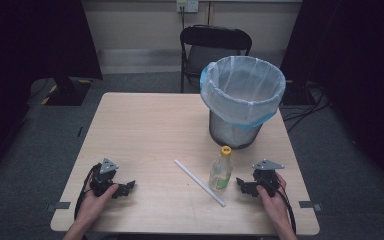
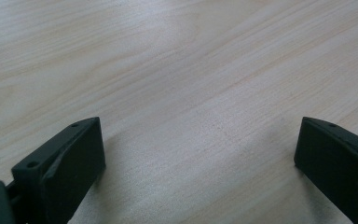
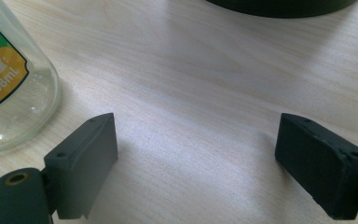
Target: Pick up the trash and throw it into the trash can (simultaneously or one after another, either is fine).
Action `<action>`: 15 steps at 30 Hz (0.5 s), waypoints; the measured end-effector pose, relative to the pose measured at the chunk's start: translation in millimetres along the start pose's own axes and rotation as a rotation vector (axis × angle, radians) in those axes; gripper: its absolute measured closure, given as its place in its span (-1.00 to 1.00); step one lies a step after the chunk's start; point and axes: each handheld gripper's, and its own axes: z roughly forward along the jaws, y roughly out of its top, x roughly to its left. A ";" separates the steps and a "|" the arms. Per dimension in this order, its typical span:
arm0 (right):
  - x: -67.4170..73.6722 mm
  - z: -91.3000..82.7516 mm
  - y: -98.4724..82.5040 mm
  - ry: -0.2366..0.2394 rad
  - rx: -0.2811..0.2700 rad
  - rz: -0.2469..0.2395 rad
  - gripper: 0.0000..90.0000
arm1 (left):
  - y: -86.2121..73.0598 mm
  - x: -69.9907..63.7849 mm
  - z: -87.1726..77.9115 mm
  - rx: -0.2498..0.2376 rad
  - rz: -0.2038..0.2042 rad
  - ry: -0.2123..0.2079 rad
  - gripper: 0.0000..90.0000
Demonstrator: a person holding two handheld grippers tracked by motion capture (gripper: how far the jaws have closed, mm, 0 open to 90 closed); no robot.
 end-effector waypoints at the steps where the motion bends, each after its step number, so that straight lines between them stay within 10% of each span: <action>1: 0.0 0.0 0.0 0.000 0.000 0.000 -0.74 | 0.0 0.0 -0.1 0.001 0.000 0.000 -0.97; 15: -3.0 -6.5 5.0 0.040 0.040 0.027 -0.60 | 0.1 0.3 -0.2 0.002 0.002 -0.002 -0.98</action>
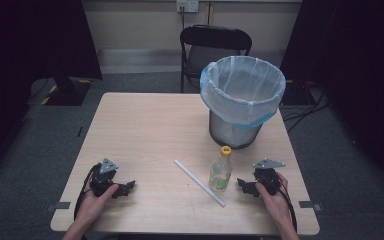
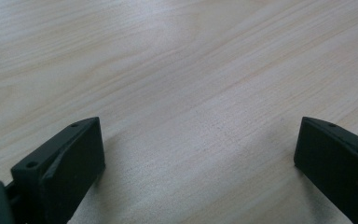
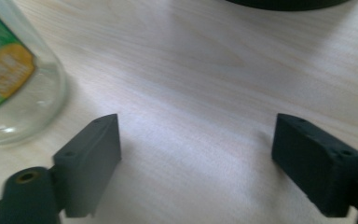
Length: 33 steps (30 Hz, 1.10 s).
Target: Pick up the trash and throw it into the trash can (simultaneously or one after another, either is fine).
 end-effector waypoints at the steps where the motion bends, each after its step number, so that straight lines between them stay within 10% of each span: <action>1: 0.0 0.0 0.0 0.000 0.000 0.000 -0.60 | 0.0 0.0 0.0 0.000 0.000 0.000 -0.97; 16: 32.7 -33.9 5.5 0.207 -0.052 -0.103 -0.66 | 0.0 -0.1 0.1 -0.001 -0.002 0.000 -0.98; 33: 64.3 -11.3 28.2 0.291 -0.040 -0.186 -0.67 | 0.0 0.2 -0.1 0.002 0.003 0.000 -0.98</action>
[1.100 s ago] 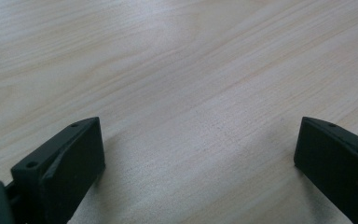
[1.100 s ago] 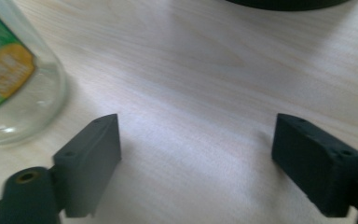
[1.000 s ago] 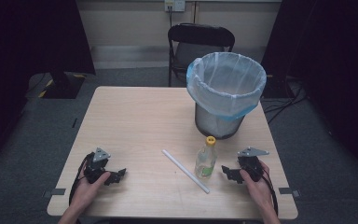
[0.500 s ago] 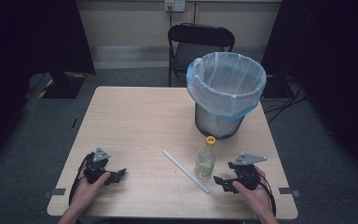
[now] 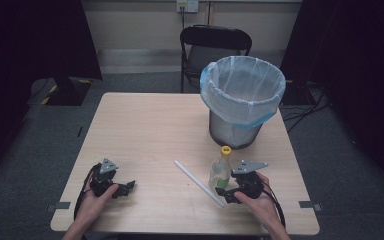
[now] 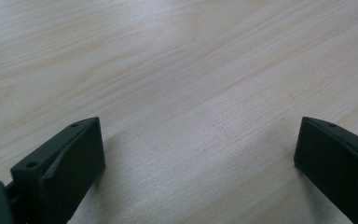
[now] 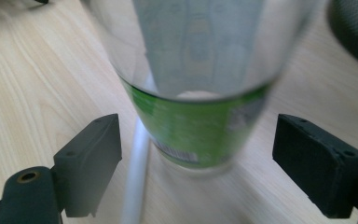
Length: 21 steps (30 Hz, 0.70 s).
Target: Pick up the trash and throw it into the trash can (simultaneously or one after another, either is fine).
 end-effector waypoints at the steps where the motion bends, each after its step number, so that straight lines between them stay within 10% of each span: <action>1: 0.0 0.0 0.0 0.000 0.000 0.000 -0.67 | 0.0 0.0 0.0 0.000 0.000 0.000 -0.98; 21: -0.7 25.9 0.0 -0.028 -0.017 -0.044 -0.42 | 0.0 0.0 0.0 0.000 0.000 0.000 -0.98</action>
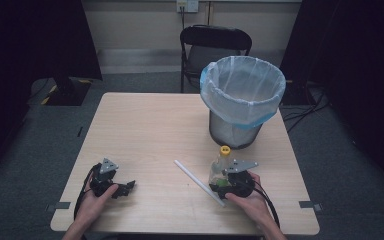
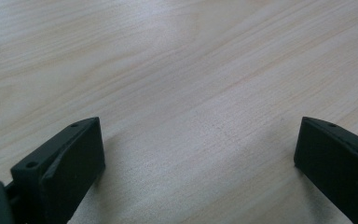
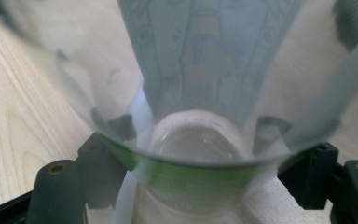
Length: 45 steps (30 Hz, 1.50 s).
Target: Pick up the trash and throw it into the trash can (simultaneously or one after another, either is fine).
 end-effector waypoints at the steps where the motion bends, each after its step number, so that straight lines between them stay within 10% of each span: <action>1: 0.1 0.2 0.1 0.000 0.000 -0.002 -0.42 | 0.0 -0.1 0.1 -0.001 -0.002 0.001 -0.98; 13: 2.6 -0.6 2.8 -0.024 0.002 0.004 -0.38 | 0.0 0.0 -0.1 0.000 -0.001 0.000 -0.98; 45: 6.0 -38.4 43.8 0.049 -0.221 0.061 -0.38 | 0.0 -0.1 0.1 -0.002 -0.002 -0.001 -0.98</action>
